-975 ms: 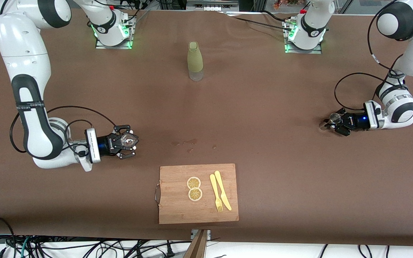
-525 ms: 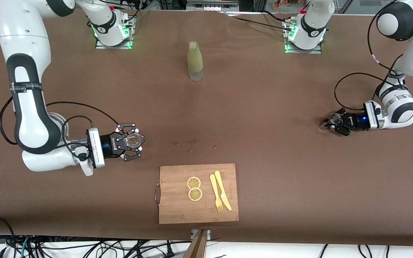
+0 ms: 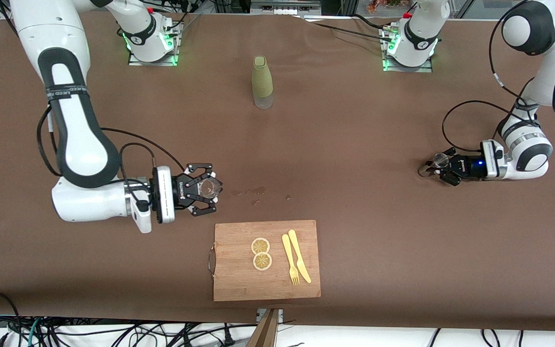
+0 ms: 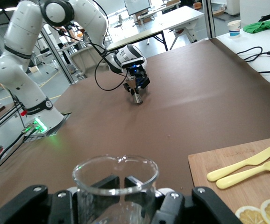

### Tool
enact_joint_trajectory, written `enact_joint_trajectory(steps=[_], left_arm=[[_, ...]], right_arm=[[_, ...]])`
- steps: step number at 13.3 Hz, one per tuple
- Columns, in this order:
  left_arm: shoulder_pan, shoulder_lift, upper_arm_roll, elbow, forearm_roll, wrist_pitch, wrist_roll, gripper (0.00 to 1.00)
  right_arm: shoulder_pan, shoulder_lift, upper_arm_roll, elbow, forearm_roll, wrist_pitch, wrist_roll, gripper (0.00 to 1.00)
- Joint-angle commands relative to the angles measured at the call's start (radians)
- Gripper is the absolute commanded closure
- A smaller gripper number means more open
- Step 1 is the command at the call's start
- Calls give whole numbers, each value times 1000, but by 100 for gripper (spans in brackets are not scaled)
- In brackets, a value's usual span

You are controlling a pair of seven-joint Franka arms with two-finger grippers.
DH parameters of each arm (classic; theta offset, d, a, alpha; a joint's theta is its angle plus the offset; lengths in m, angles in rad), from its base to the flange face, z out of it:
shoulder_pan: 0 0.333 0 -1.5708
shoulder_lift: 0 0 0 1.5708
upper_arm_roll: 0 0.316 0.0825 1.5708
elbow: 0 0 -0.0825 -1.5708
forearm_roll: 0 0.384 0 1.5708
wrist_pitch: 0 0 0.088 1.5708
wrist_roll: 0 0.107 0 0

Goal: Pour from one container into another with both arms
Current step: 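Lift the glass cup with the right gripper while the left gripper lifts the jigger, then bring the glass cup above the jigger held by the left gripper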

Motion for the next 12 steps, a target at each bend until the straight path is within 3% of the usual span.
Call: enact_joint_trajectory(steps=[1, 4, 7, 12], left_arm=[[-99, -39, 11, -22, -94, 8, 11, 100], [-227, -37, -4, -19, -208, 47, -41, 100], [-313, -39, -73, -12, -248, 168, -115, 100], [-478, -37, -131, -1, -446, 348, -177, 100]], right_arm=[[62, -27, -6, -6, -19, 85, 44, 100], [126, -30, -11, -6, -38, 173, 53, 100], [177, -43, -8, -6, -127, 242, 136, 100], [284, -49, -8, -6, -219, 378, 246, 100]])
